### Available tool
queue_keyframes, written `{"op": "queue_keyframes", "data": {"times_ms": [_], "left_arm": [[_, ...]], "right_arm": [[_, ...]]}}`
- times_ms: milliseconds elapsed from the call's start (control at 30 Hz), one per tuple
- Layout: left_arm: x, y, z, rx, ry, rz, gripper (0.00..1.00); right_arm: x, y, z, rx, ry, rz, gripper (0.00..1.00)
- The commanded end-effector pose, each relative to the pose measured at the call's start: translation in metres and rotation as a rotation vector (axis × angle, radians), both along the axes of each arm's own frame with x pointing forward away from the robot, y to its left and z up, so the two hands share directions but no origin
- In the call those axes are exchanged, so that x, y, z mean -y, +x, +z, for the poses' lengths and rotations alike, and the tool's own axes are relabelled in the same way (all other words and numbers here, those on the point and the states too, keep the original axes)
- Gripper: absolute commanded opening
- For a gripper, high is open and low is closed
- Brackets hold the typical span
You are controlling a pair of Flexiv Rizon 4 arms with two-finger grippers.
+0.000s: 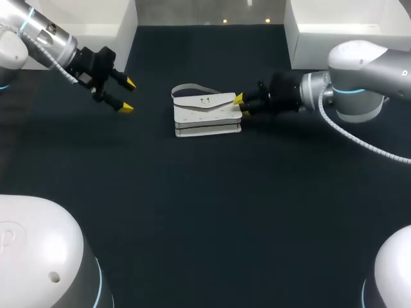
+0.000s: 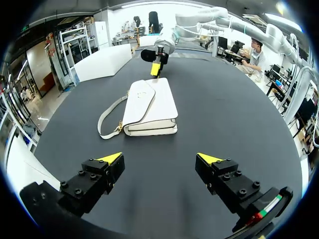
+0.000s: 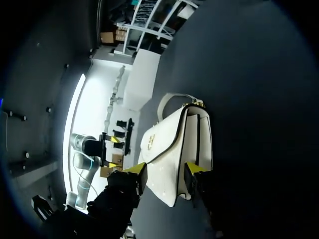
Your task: Pick up the bag, open it, inspect its contents, close it, and place it on the opposite side
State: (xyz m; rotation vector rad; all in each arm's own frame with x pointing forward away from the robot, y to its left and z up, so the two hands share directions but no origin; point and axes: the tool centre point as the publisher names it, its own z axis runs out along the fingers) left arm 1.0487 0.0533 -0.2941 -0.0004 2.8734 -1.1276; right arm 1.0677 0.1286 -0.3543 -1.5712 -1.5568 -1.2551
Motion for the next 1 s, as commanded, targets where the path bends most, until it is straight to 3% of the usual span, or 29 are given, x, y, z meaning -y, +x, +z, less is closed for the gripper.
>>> {"op": "queue_keyframes", "data": {"times_ms": [33,433,567,767,1000], "left_arm": [[0.000,0.002,-0.001,0.000,-0.003,-0.002,1.00],[0.000,0.002,-0.001,0.000,-0.003,-0.002,1.00],[0.000,0.002,-0.001,0.000,-0.003,-0.002,1.00],[0.000,0.002,-0.001,0.000,-0.003,-0.002,1.00],[0.000,0.002,-0.001,0.000,-0.003,-0.002,1.00]], "right_arm": [[0.007,-0.013,0.026,0.033,-0.110,-0.026,1.00],[0.019,-0.021,0.085,0.291,-0.388,0.145,1.00],[0.019,-0.022,0.091,0.341,-0.458,0.218,1.00],[0.014,-0.022,0.094,0.351,-0.585,0.304,1.00],[0.009,-0.025,0.098,0.415,-0.647,0.376,1.00]]}}
